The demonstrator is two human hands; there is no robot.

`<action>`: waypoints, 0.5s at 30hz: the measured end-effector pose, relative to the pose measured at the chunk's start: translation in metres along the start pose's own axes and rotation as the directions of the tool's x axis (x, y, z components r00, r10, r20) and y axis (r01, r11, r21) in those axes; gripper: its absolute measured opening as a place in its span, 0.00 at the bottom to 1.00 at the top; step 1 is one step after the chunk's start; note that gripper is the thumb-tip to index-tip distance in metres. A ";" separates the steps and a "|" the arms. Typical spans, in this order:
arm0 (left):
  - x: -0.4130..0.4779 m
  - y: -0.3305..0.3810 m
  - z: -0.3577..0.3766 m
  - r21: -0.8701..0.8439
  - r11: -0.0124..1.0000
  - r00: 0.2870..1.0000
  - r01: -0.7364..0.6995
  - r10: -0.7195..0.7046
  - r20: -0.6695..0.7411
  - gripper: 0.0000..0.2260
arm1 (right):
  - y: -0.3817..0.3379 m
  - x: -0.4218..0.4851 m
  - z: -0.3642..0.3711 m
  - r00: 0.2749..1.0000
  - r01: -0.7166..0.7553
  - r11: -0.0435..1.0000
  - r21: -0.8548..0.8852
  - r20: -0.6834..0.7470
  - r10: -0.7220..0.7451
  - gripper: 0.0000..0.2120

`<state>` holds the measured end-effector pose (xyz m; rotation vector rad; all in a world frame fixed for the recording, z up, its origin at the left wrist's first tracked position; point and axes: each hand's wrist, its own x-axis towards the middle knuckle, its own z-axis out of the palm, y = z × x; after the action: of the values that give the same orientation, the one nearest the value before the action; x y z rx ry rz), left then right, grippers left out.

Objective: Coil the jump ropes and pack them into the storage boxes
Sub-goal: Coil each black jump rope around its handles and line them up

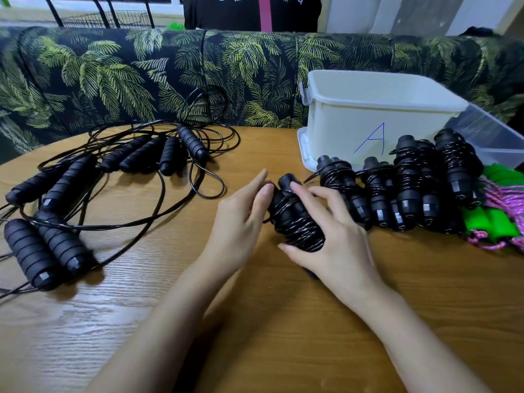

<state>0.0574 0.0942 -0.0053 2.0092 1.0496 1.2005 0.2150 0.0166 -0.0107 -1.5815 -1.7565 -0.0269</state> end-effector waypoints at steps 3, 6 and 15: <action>0.002 0.008 -0.007 -0.425 0.872 0.966 0.242 -0.177 0.187 0.17 | -0.001 -0.002 0.001 0.999 0.033 0.999 -0.003 0.037 -0.032 0.45; 0.004 0.012 -0.014 -0.607 0.684 0.913 0.403 -0.259 0.314 0.14 | 0.002 -0.004 0.002 0.998 0.002 0.994 0.110 0.064 -0.009 0.46; 0.004 -0.003 -0.002 -0.666 0.592 0.885 0.455 -0.387 0.259 0.13 | -0.009 -0.002 0.002 0.979 -0.027 0.999 -0.032 0.199 0.033 0.49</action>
<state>0.0557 0.0994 -0.0047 1.0986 0.7718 1.0184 0.2062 0.0134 -0.0094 -1.6805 -1.8916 0.1260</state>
